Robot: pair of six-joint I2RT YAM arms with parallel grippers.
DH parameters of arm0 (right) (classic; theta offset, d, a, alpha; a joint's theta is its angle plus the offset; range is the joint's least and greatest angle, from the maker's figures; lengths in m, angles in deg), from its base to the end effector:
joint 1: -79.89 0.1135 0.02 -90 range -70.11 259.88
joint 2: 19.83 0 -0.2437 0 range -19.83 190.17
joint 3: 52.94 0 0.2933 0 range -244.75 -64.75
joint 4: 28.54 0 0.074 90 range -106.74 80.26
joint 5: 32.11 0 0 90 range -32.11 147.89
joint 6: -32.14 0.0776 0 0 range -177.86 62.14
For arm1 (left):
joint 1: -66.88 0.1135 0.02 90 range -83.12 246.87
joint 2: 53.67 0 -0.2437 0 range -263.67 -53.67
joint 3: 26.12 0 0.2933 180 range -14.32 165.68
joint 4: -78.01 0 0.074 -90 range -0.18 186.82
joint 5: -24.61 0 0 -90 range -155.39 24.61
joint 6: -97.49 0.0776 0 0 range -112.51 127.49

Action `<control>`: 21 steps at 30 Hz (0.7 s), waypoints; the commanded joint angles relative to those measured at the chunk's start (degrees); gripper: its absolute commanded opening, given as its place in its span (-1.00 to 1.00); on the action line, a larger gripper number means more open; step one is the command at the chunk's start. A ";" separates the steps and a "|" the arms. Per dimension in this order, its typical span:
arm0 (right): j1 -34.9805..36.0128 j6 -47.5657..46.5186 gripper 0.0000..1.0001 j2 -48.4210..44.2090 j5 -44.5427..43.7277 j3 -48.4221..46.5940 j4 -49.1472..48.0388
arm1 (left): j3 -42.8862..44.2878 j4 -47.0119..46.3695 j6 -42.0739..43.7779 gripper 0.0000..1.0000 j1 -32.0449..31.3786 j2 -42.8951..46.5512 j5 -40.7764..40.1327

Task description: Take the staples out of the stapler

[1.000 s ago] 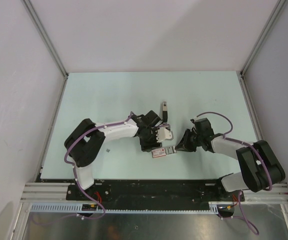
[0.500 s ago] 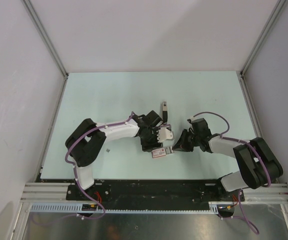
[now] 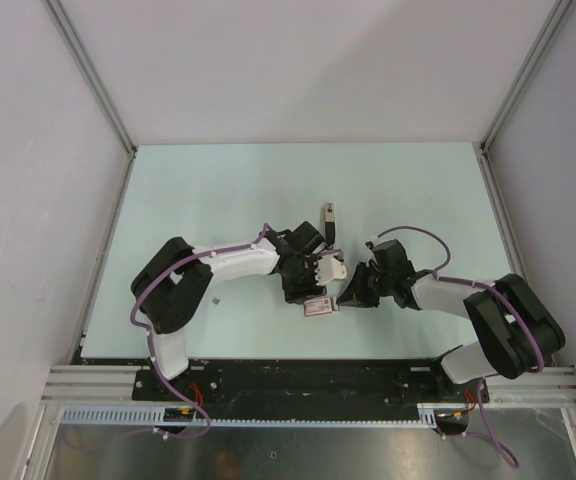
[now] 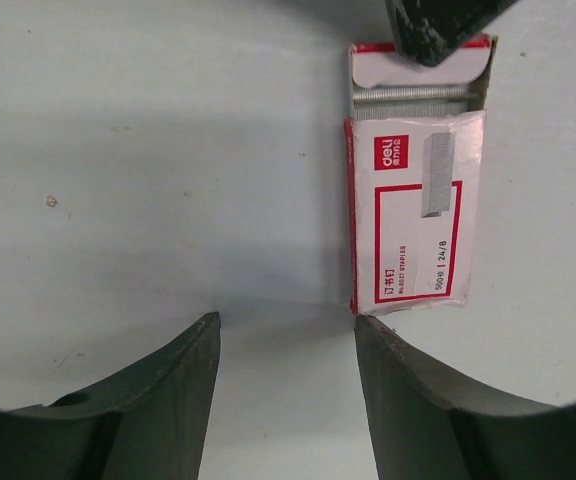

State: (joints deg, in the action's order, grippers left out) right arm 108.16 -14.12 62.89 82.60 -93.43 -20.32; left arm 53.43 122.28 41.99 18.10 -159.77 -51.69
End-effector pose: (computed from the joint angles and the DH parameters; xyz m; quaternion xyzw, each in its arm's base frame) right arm 0.2474 0.1699 0.0467 0.0520 0.9206 0.3572 0.1490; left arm 0.2491 -0.3123 0.0754 0.6653 0.7184 -0.1373 0.1495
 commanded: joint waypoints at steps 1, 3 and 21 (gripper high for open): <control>2.03 2.41 -0.84 0.07 -0.51 0.21 -2.59 | 0.67 -0.67 -0.10 0.22 -1.06 -1.83 0.80; 3.17 3.04 -0.83 0.38 -0.60 0.21 -3.15 | 0.73 -0.68 -0.13 0.22 -1.06 -1.83 0.85; 3.04 2.54 -0.62 -1.05 0.04 0.19 -0.23 | 0.29 -0.64 0.63 0.20 -1.24 -1.36 -0.38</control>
State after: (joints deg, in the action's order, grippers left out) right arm 112.18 -10.73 63.89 82.36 -93.37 -22.04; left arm 53.52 122.33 42.01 17.90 -159.82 -51.76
